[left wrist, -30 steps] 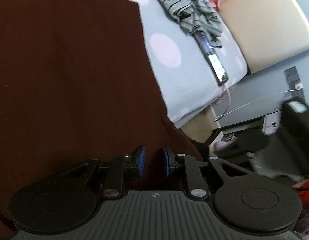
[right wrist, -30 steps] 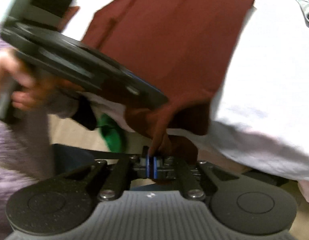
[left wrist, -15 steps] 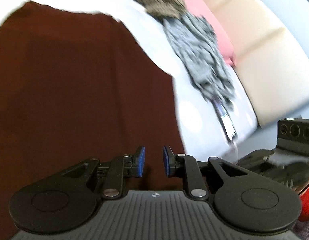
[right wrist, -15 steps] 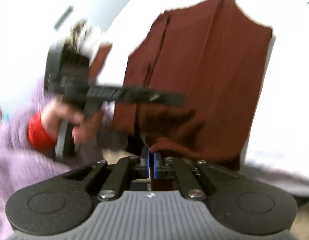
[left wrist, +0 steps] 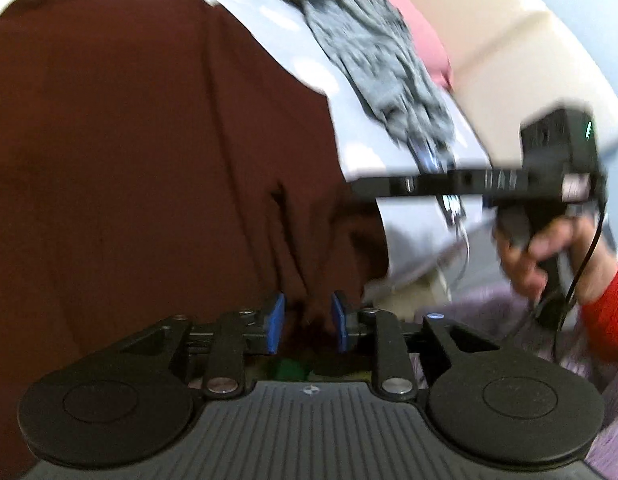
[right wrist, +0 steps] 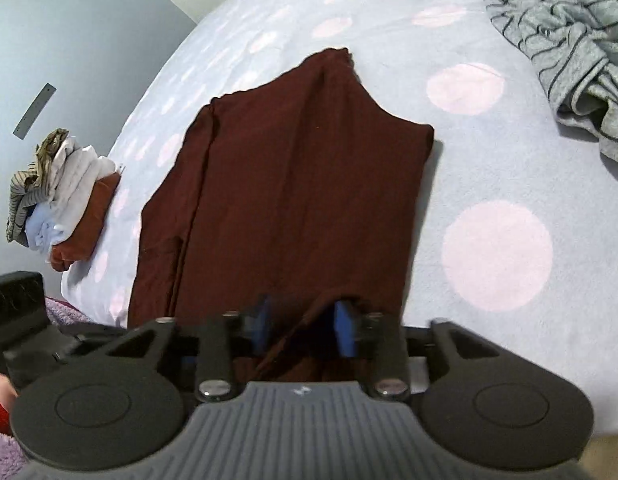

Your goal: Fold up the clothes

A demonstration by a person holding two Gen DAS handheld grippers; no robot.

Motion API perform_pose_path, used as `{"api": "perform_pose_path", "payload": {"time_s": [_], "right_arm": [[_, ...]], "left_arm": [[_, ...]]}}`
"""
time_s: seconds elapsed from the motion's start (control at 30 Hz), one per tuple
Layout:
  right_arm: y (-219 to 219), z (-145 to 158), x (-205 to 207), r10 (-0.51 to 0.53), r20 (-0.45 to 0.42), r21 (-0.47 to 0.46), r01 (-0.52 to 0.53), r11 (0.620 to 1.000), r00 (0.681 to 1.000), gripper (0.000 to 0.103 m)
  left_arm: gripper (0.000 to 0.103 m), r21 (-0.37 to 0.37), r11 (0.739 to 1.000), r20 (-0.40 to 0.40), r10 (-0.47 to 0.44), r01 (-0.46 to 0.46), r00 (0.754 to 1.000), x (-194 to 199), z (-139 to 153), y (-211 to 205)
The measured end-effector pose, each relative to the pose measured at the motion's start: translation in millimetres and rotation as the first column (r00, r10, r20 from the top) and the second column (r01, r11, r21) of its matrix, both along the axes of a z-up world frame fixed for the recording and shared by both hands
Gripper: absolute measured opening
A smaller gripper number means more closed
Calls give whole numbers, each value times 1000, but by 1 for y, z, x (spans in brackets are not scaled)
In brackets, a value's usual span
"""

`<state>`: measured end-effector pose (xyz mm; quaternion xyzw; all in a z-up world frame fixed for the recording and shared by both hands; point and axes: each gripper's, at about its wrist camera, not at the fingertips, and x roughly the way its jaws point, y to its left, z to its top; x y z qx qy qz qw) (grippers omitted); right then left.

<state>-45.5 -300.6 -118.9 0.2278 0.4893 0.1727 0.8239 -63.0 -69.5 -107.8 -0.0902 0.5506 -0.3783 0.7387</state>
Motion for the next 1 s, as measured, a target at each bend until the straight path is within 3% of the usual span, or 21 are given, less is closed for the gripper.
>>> {"api": "perform_pose_path", "payload": {"time_s": [0.2,0.33,0.37,0.47,0.57,0.67,0.8,0.87,1.0], "right_arm": [[6,20,-17,0,48,-89,4,996,999,42],[20,30,-21,89,96,-218,-66,974,991,42],[25,33,-24,127,107,-264,-95,960,986,42],[41,37,-32,253,118,-387,-190,902,960,42],[58,39,-37,388,109,-473,-296,830,915,42],[77,42,-41,530,91,-551,-401,732,843,42],[99,45,-46,705,19,-656,-524,544,708,42],[109,44,-51,786,-28,-702,-572,425,618,41],[131,42,-64,904,-146,-771,-618,150,401,40]], "left_arm": [[26,78,995,0,-64,64,998,-8,-13,-25],[26,65,995,8,-81,80,997,-8,-12,-31],[26,61,994,11,-89,88,996,-8,-12,-33],[10,66,991,28,-121,119,992,-8,-10,-38],[5,75,987,61,-148,143,987,-12,-4,-38],[5,82,984,103,-166,158,981,-15,4,-35],[4,80,982,141,-179,169,974,-18,14,-30],[4,75,981,155,-188,178,970,-19,18,-29],[4,69,977,193,-211,202,958,-24,27,-27]]}}
